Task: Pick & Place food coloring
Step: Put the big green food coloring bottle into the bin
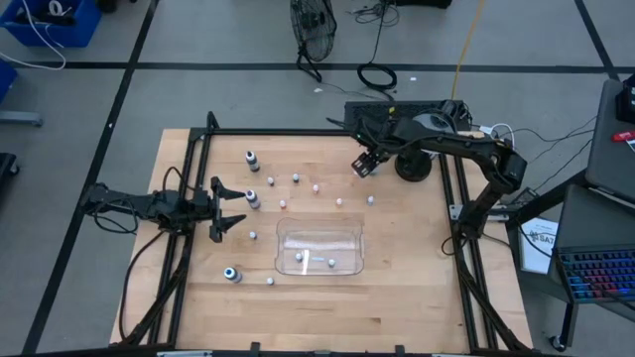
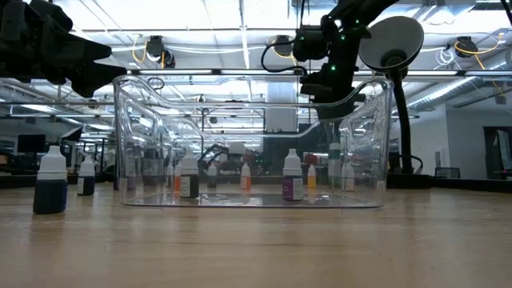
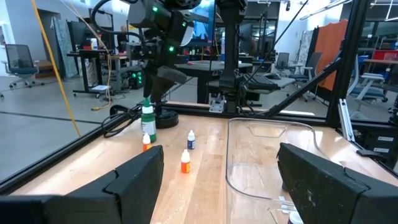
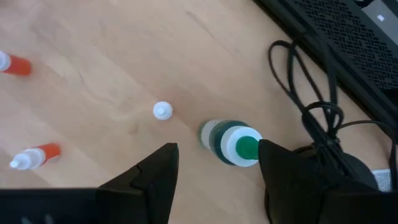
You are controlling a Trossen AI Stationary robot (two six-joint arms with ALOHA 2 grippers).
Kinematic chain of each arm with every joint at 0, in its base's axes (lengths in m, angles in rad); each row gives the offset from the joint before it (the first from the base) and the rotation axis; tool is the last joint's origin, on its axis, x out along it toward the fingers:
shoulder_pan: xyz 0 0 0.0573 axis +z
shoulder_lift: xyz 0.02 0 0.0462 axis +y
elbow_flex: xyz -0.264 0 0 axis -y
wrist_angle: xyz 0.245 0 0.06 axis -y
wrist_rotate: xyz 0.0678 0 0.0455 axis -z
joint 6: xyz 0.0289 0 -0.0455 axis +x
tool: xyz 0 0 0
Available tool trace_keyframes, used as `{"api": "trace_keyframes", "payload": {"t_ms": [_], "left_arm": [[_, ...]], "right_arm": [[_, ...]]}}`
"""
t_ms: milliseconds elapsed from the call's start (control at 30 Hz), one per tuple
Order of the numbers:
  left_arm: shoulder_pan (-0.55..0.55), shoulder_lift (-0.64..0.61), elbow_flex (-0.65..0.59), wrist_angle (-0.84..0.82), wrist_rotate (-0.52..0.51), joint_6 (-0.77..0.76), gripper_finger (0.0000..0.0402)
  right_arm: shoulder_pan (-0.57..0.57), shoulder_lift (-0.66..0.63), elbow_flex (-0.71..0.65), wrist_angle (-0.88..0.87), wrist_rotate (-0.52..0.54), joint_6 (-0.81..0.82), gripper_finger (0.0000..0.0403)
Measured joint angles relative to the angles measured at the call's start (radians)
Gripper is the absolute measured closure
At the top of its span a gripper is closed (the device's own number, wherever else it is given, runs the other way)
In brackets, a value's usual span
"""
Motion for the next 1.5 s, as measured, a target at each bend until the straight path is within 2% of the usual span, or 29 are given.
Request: {"api": "trace_keyframes", "payload": {"t_ms": [500,700,900,1267,1500], "left_arm": [[0.0,0.0,0.0,0.0,0.0,0.0,0.0091],[0.0,0.0,0.0,0.0,0.0,0.0,0.0091],[0.0,0.0,0.0,0.0,0.0,0.0,0.0091],[0.0,0.0,0.0,0.0,0.0,0.0,0.0091],[0.0,0.0,0.0,0.0,0.0,0.0,0.0092]], "right_arm": [[0.058,0.003,0.075,-0.005,0.0,0.001,0.0195],[0.043,0.003,0.078,-0.078,0.085,0.004,0.0195],[0.019,0.003,0.078,-0.111,0.103,0.025,0.0195],[0.014,0.002,-0.017,-0.049,0.102,0.011,0.0195],[0.001,0.002,-0.083,0.052,0.05,0.001,0.0195]]}}
